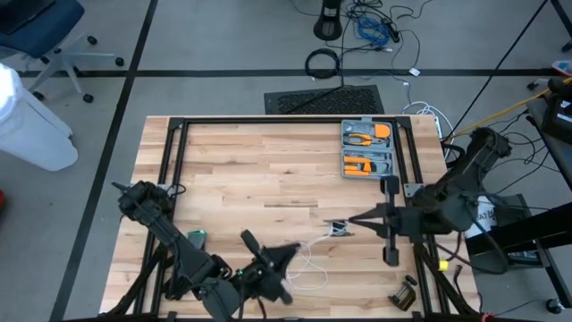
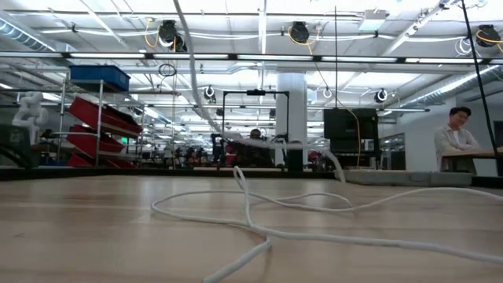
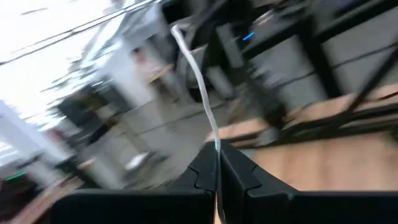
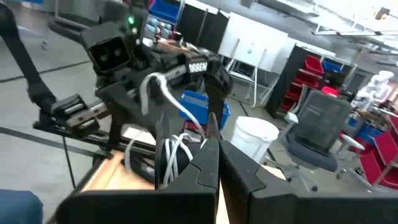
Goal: Coil cords
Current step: Uncoil the white wire from the spool
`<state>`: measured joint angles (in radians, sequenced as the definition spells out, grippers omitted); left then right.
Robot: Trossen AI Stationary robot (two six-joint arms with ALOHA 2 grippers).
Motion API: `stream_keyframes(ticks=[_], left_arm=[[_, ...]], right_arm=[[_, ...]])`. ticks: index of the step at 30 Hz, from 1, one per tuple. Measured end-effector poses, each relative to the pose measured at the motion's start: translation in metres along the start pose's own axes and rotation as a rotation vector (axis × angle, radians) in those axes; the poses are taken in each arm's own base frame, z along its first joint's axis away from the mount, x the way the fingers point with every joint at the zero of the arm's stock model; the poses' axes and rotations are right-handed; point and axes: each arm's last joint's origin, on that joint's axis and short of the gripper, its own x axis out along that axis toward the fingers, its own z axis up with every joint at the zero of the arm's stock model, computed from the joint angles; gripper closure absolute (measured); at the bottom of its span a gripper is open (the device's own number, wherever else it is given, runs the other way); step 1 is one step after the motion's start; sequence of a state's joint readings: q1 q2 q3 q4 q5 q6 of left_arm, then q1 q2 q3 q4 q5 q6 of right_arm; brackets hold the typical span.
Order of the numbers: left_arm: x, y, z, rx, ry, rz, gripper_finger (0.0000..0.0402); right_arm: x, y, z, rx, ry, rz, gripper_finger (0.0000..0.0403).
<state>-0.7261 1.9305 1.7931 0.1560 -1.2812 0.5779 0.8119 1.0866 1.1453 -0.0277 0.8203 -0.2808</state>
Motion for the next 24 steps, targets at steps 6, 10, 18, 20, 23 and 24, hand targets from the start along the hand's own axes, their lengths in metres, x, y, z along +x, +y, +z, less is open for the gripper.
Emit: stream_keyframes(ticks=[6,10,18,20,23,24], left_arm=[[0.007,-0.013,-0.010,-0.044,-0.070,-0.311,0.0391],[0.016,-0.014,-0.023,-0.050,0.002,-0.372,0.0391],[0.030,-0.014,-0.043,-0.024,0.133,-0.449,0.0341],[0.027,-0.016,-0.043,-0.027,0.126,-0.504,0.0314],[0.020,-0.019,-0.040,-0.032,0.110,-0.566,0.0279],[0.017,-0.020,-0.040,-0.028,0.107,-0.571,0.0272]], right_arm=[[-0.014,0.004,0.010,0.016,0.001,-0.060,0.0403],[-0.023,0.008,0.013,0.013,0.000,-0.057,0.0403],[-0.041,0.012,0.018,0.030,-0.028,0.020,0.0403],[-0.044,0.013,0.019,0.034,-0.035,0.037,0.0403],[-0.048,0.015,0.020,0.036,-0.040,0.057,0.0403],[-0.048,0.016,0.020,0.036,-0.041,0.061,0.0403]])
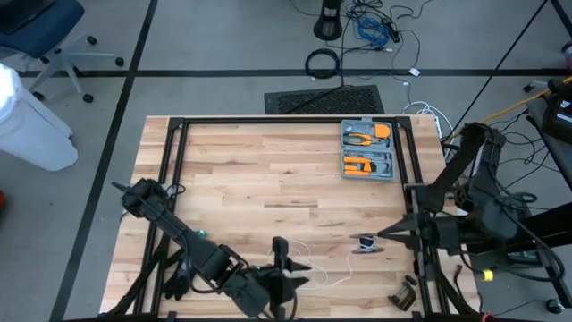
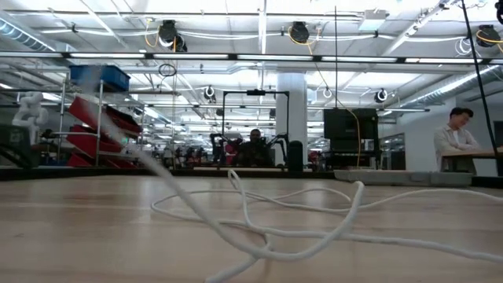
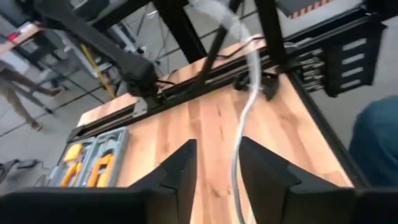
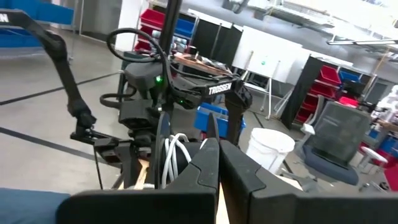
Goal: Coil cords
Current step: Uncoil the white wire from the spool
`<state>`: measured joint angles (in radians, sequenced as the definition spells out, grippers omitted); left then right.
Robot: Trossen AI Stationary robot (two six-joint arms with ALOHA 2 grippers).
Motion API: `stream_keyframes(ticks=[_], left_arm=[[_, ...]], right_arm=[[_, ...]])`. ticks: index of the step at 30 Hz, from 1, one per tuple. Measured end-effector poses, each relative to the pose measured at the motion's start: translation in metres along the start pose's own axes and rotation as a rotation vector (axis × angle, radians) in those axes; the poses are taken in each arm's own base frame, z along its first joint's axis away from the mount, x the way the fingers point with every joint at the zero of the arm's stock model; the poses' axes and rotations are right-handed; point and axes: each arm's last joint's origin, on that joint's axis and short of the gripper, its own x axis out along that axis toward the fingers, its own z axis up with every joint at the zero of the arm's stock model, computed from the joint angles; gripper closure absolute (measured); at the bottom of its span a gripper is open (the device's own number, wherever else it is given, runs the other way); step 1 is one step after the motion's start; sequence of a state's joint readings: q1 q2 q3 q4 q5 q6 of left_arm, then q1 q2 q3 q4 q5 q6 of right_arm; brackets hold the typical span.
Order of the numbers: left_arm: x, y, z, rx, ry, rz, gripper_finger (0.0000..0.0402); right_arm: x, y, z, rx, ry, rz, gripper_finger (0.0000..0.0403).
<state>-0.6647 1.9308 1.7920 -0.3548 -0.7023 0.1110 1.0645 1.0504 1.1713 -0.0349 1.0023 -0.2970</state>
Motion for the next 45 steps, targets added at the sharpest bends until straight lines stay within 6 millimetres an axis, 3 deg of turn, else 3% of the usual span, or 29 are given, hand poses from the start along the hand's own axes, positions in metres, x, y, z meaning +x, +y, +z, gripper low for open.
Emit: stream_keyframes(ticks=[7,12,17,26,35,45], left_arm=[[-0.006,-0.008,0.001,0.078,-0.007,-0.001,0.0263],[-0.007,-0.003,0.002,0.087,0.007,0.157,0.0262],[0.002,0.018,0.006,0.017,0.003,0.388,0.0262],[0.031,0.063,0.004,-0.244,-0.038,0.511,0.0262],[0.057,0.089,-0.012,-0.272,-0.013,0.513,0.0262],[0.071,0.089,-0.008,-0.303,-0.099,0.530,0.0262]], right_arm=[[0.000,-0.002,-0.001,0.009,0.029,-0.090,0.0403],[-0.001,-0.007,-0.003,0.044,0.084,-0.287,0.0403],[0.008,-0.010,-0.010,0.014,0.157,-0.532,0.0403],[0.046,-0.013,-0.028,-0.076,0.236,-0.732,0.0403],[0.072,-0.014,-0.043,-0.171,0.292,-0.771,0.0403],[0.074,-0.013,-0.042,-0.166,0.268,-0.676,0.0403]])
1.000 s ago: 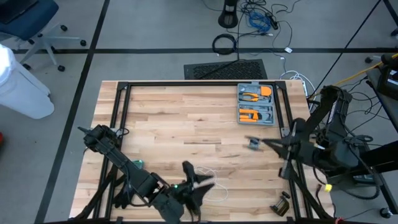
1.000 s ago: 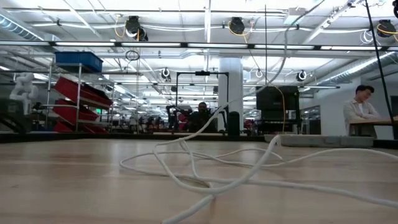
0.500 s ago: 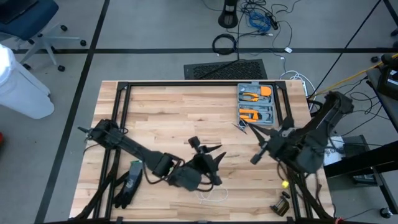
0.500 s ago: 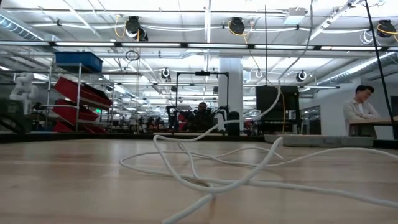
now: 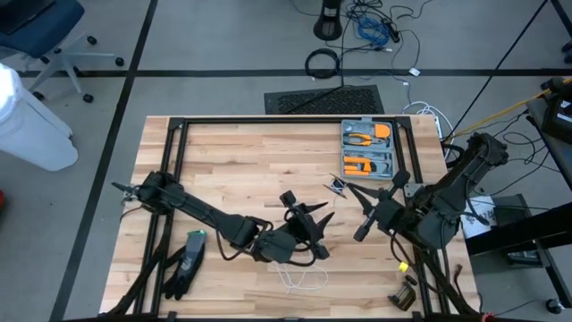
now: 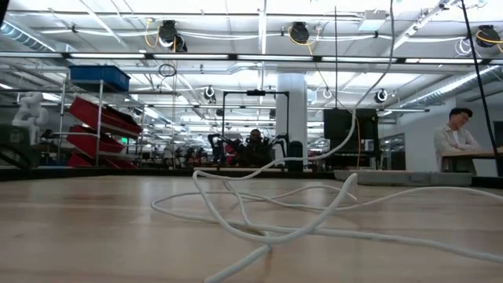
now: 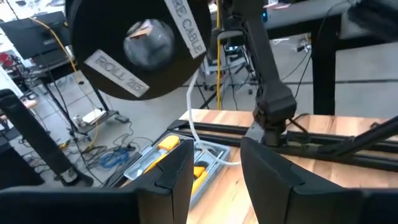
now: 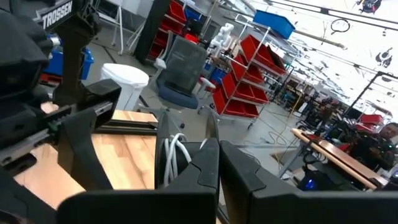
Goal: Coil cords
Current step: Uncoil the white wire from the spool
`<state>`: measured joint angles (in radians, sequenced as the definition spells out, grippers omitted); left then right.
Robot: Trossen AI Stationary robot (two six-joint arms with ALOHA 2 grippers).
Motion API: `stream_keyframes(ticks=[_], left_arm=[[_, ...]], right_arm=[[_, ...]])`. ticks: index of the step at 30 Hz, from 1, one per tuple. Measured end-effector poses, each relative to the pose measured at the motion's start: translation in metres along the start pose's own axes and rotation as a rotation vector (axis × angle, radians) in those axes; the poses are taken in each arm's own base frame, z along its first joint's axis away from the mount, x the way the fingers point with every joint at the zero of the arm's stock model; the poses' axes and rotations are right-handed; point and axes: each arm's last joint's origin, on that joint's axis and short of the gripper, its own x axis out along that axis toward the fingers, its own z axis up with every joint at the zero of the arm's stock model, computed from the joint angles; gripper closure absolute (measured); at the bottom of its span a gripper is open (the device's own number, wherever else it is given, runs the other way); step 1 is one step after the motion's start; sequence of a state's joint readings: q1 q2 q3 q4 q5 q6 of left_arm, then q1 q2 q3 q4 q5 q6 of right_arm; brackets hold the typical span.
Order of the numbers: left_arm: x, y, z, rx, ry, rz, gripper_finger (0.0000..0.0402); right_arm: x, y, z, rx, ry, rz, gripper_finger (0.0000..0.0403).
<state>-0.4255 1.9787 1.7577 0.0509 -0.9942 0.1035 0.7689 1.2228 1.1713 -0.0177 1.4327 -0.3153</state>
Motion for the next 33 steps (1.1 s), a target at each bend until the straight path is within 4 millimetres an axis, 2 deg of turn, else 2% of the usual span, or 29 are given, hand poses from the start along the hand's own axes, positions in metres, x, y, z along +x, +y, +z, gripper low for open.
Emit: stream_keyframes(ticks=[9,14,23,28,33], left_arm=[[0.003,0.001,0.002,-0.015,-0.015,-0.031,0.0262],[0.014,0.004,-0.006,-0.029,0.006,0.037,0.0262],[0.028,0.003,-0.017,-0.030,0.027,0.060,0.0266],[0.026,0.002,-0.017,-0.032,0.024,0.056,0.0297],[0.025,0.001,-0.017,-0.029,0.025,0.050,0.0362]], right_arm=[[0.000,0.000,0.000,0.009,-0.009,0.027,0.0403],[0.000,0.000,0.001,0.012,-0.010,0.027,0.0403],[0.000,0.001,0.001,0.011,-0.015,0.046,0.0403],[0.000,0.001,0.001,0.011,-0.015,0.046,0.0403],[0.000,0.001,0.001,0.011,-0.015,0.046,0.0403]])
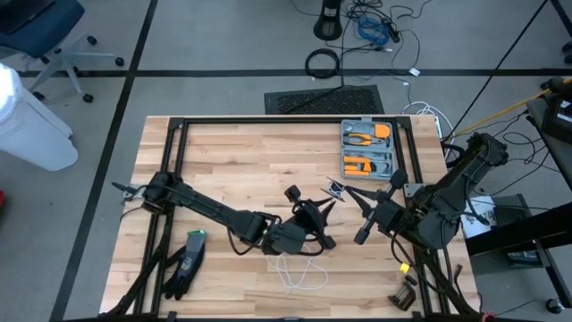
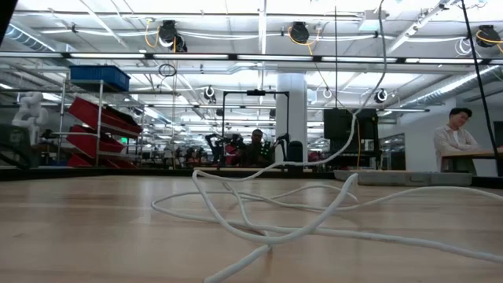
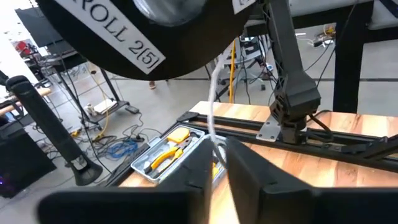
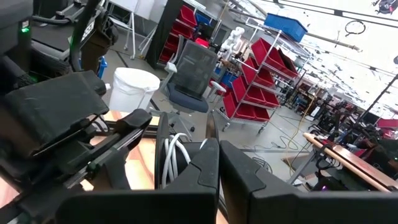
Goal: Coil cords
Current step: Uncoil the white wire from the spool
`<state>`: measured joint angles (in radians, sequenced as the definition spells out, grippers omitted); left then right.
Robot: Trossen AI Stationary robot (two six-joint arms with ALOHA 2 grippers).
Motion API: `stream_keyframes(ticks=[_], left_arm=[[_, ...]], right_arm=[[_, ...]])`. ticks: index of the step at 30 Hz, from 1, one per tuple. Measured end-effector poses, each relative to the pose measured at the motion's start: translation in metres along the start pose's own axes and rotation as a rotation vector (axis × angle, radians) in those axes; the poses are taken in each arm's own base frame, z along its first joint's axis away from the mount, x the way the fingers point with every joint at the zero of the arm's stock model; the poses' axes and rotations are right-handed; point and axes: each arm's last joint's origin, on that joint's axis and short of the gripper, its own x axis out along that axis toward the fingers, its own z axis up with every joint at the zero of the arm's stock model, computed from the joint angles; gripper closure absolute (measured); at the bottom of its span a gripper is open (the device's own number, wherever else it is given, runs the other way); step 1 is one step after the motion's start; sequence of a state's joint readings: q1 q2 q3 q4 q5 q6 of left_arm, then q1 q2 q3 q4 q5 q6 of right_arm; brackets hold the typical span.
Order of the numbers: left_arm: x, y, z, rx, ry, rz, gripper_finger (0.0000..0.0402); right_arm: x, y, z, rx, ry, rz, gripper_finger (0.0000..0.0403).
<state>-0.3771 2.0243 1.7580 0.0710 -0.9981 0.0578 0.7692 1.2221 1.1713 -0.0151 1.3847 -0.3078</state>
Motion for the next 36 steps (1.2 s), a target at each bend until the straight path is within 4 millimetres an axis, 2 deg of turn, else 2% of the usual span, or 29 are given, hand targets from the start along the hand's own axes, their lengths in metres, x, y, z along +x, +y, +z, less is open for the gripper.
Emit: stream_keyframes(ticks=[3,11,16,19,24,30,34,36], left_arm=[[-0.003,-0.003,0.000,0.002,-0.003,-0.026,0.0393],[-0.021,-0.015,0.012,-0.005,-0.094,-0.145,0.0397],[-0.041,-0.024,0.024,0.024,-0.188,-0.189,0.0398],[-0.057,-0.024,0.031,0.081,-0.197,-0.133,0.0399],[-0.087,-0.011,0.050,0.144,-0.159,0.029,0.0399],[-0.115,-0.003,0.060,0.258,-0.081,0.178,0.0399],[-0.126,0.002,0.062,0.338,0.017,0.312,0.0400],[-0.128,0.001,0.060,0.371,0.024,0.313,0.0400]], right_arm=[[0.000,0.000,0.000,-0.002,0.000,0.000,0.0403],[0.004,0.000,-0.002,-0.010,0.009,-0.014,0.0403],[0.006,0.000,-0.005,-0.035,0.021,-0.018,0.0403],[0.006,0.001,-0.009,-0.069,0.030,-0.016,0.0403],[0.006,0.002,-0.011,-0.084,0.036,-0.014,0.0403],[0.005,0.002,-0.011,-0.085,0.032,0.001,0.0403],[0.005,0.003,-0.009,-0.069,0.007,0.104,0.0403],[0.004,0.003,-0.007,-0.048,-0.011,0.158,0.0403]])
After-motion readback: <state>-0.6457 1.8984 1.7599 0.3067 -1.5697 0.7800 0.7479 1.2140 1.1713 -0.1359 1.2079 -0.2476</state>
